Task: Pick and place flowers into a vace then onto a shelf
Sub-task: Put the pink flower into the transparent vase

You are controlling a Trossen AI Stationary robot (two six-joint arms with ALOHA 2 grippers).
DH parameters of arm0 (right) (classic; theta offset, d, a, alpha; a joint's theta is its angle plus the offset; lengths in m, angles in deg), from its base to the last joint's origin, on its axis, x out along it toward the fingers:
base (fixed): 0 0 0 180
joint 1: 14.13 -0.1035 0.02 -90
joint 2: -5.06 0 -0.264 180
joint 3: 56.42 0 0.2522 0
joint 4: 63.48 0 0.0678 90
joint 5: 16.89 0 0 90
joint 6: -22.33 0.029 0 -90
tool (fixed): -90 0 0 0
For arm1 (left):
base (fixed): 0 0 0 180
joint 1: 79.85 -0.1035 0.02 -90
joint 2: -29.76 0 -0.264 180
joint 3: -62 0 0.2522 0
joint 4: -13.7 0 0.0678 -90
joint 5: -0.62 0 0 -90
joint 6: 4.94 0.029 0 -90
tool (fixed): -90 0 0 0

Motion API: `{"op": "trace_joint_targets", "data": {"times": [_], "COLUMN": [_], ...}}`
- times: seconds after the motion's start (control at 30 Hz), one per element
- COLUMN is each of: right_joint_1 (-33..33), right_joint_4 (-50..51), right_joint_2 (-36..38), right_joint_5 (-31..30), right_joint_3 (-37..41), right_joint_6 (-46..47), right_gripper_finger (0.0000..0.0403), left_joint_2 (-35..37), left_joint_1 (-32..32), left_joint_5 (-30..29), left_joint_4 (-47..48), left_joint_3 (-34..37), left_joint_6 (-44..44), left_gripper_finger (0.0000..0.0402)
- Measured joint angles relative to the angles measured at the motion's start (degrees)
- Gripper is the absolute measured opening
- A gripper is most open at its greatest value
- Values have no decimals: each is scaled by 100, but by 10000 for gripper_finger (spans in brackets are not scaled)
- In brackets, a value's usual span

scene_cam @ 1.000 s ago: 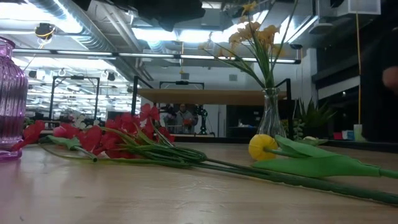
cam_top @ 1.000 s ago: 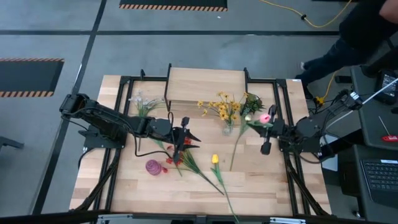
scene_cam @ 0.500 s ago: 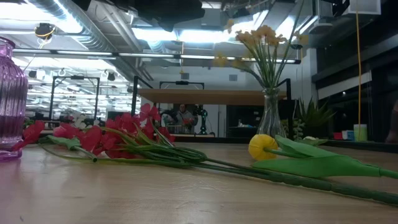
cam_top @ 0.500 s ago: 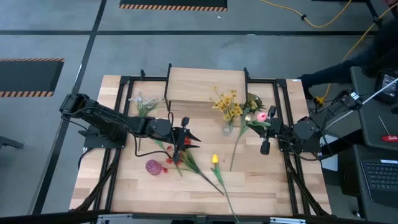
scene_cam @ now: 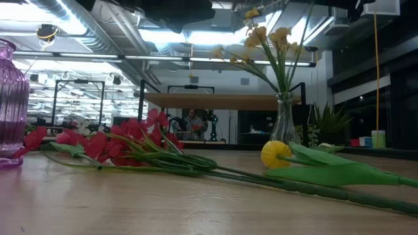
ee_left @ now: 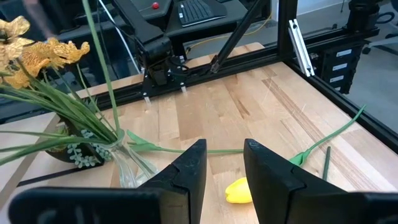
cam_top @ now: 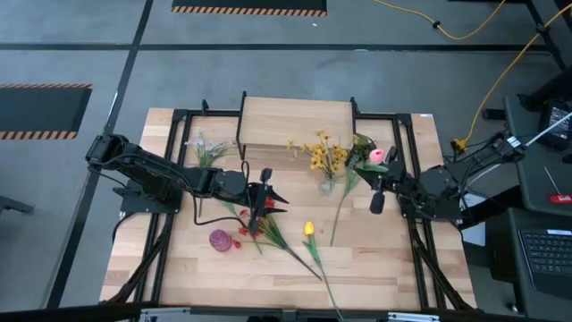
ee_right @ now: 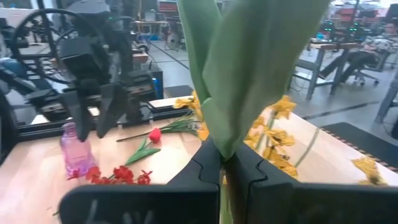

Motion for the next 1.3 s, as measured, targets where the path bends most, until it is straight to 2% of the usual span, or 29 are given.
{"op": "trace_joint_targets", "data": {"times": [0.27,0.53,0.8,1.3], "right_joint_1": [333,607,694,692], "right_joint_4": [124,142,140,135], "right_joint_2": [-156,-779,-1386,-2059], "right_joint_5": [58,196,195,188], "right_joint_3": [0,0,0,0], "right_joint_6": [265,462,697,873], "right_gripper_finger": [3,3,3,12], "left_joint_2": [0,0,-2,-2], "left_joint_1": [0,0,0,0], "left_joint_5": [1,0,2,2], "left_joint_4": [4,11,13,13], "left_joint_3": [-1,0,0,0], "left_joint_6": [2,2,4,4], "left_gripper_finger": [102,102,102,102]}}
